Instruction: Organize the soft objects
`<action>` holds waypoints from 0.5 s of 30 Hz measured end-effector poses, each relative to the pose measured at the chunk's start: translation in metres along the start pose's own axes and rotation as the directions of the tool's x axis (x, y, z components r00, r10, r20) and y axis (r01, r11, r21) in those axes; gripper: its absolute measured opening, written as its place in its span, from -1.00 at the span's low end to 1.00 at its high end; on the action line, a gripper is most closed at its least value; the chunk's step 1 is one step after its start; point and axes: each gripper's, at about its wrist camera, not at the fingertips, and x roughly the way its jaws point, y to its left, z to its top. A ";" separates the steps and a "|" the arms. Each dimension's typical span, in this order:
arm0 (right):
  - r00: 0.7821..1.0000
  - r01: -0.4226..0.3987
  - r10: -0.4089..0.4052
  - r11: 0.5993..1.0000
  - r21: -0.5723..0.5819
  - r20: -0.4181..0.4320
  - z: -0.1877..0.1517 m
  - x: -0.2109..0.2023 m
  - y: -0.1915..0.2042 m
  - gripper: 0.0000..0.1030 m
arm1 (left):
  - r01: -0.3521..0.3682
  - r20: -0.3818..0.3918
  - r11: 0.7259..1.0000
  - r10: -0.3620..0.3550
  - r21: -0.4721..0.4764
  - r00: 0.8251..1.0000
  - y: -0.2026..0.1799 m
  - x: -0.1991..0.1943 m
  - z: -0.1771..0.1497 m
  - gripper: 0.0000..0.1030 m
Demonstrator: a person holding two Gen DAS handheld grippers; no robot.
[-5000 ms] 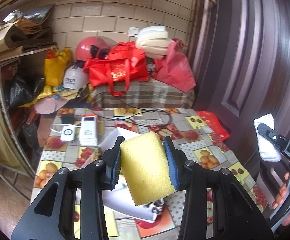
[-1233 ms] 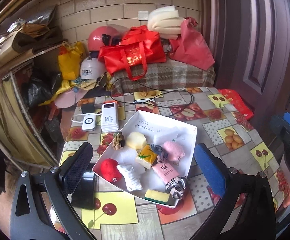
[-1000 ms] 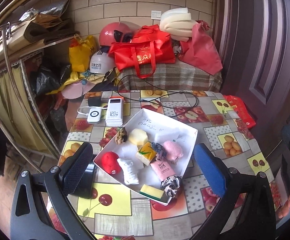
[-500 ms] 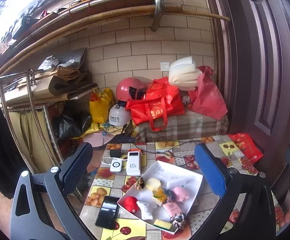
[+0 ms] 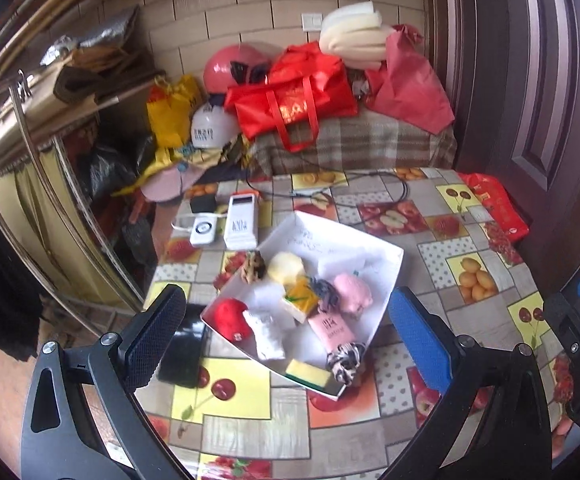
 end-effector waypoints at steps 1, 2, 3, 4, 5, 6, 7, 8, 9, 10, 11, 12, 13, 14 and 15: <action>1.000 0.000 0.000 1.000 0.000 -0.001 0.000 0.000 0.000 1.00 | 0.005 -0.017 1.000 -0.005 -0.006 1.000 0.000 0.004 -0.001 0.99; 1.000 -0.001 0.001 1.000 0.002 -0.002 0.000 0.000 -0.001 1.00 | 0.009 -0.029 1.000 -0.009 -0.011 1.000 0.001 0.007 -0.001 0.99; 1.000 0.000 0.000 1.000 0.004 -0.004 -0.001 0.001 -0.001 1.00 | 0.011 -0.037 1.000 -0.011 -0.014 0.999 0.000 0.011 -0.001 0.99; 1.000 0.004 -0.004 1.000 0.007 -0.007 -0.001 0.002 -0.001 1.00 | 0.011 -0.045 1.000 -0.012 -0.016 0.999 0.000 0.013 -0.002 0.99; 1.000 0.007 -0.007 1.000 0.010 -0.011 -0.001 0.004 -0.002 1.00 | 0.012 -0.050 1.000 -0.013 -0.017 0.999 -0.001 0.015 -0.002 0.99; 1.000 0.009 -0.009 1.000 0.013 -0.014 -0.001 0.005 -0.003 1.00 | 0.014 -0.053 1.000 -0.014 -0.017 0.998 -0.001 0.016 -0.002 0.99; 1.000 0.012 -0.012 1.000 0.016 -0.016 -0.001 0.006 -0.004 1.00 | 0.015 -0.056 1.000 -0.016 -0.016 0.998 -0.001 0.017 -0.002 0.99; 1.000 0.015 -0.015 1.000 0.018 -0.017 0.000 0.007 -0.005 1.00 | 0.015 -0.058 1.000 -0.016 -0.015 0.998 -0.002 0.018 -0.002 0.99; 1.000 0.016 -0.016 1.000 0.018 -0.018 0.000 0.008 -0.005 1.00 | 0.015 -0.059 1.000 -0.015 -0.015 0.998 -0.002 0.018 -0.002 0.99; 1.000 0.017 -0.016 1.000 0.018 -0.018 0.001 0.008 -0.005 1.00 | 0.015 -0.062 1.000 -0.016 -0.015 0.998 -0.003 0.019 -0.003 0.99; 1.000 0.015 -0.015 1.000 0.017 -0.019 0.000 0.008 -0.005 1.00 | 0.015 -0.065 1.000 -0.016 -0.015 0.998 -0.003 0.019 -0.003 0.99; 1.000 0.012 -0.012 1.000 0.015 -0.022 0.000 0.009 -0.005 1.00 | 0.016 -0.070 1.000 -0.017 -0.015 0.997 -0.003 0.020 -0.005 0.99; 1.000 0.011 -0.011 1.000 0.015 -0.025 0.001 0.010 -0.005 1.00 | 0.016 -0.074 1.000 -0.017 -0.015 0.997 -0.003 0.021 -0.005 0.99; 1.000 0.009 -0.008 1.000 0.013 -0.030 0.001 0.010 -0.005 1.00 | 0.017 -0.080 1.000 -0.018 -0.014 0.997 -0.002 0.022 -0.006 0.99; 0.999 0.006 -0.006 1.000 0.012 -0.034 0.000 0.011 -0.005 1.00 | 0.017 -0.085 1.000 -0.018 -0.014 0.996 -0.003 0.023 -0.007 0.99</action>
